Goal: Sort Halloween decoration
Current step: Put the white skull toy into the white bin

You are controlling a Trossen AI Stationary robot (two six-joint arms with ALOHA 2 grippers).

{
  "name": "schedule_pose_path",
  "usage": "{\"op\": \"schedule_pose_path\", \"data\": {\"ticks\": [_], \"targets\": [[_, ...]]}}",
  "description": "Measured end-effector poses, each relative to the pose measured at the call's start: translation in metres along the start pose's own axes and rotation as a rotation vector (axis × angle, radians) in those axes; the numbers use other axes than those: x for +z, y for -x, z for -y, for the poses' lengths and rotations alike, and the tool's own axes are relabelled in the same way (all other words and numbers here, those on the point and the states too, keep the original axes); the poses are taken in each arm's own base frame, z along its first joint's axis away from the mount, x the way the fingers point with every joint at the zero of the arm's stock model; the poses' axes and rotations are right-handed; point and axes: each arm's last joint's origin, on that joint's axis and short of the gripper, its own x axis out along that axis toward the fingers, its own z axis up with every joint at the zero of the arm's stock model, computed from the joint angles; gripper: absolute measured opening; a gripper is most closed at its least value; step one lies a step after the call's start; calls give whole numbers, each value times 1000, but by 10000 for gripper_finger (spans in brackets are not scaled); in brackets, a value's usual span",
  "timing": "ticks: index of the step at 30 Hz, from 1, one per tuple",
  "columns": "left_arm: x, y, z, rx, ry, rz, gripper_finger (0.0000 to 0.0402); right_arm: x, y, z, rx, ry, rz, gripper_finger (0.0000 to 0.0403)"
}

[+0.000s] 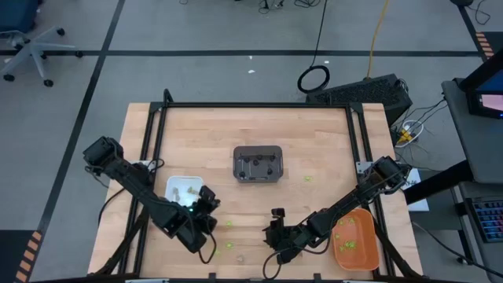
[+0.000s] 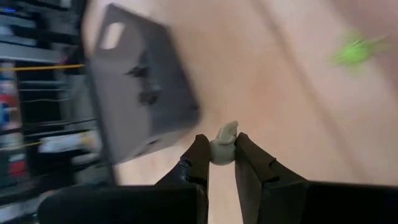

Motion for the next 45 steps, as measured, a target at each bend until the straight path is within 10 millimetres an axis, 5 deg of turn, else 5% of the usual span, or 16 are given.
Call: {"op": "schedule_pose_path", "data": {"ticks": [23,33,45], "targets": [[-7,29,23,176,-286,23,36,0,0,1,-26,5,5,148],[-8,34,20,163,5,61,36,0,0,1,-26,5,5,148],[-13,79,-1,-46,627,262,36,0,0,1,-26,3,6,148]]}}
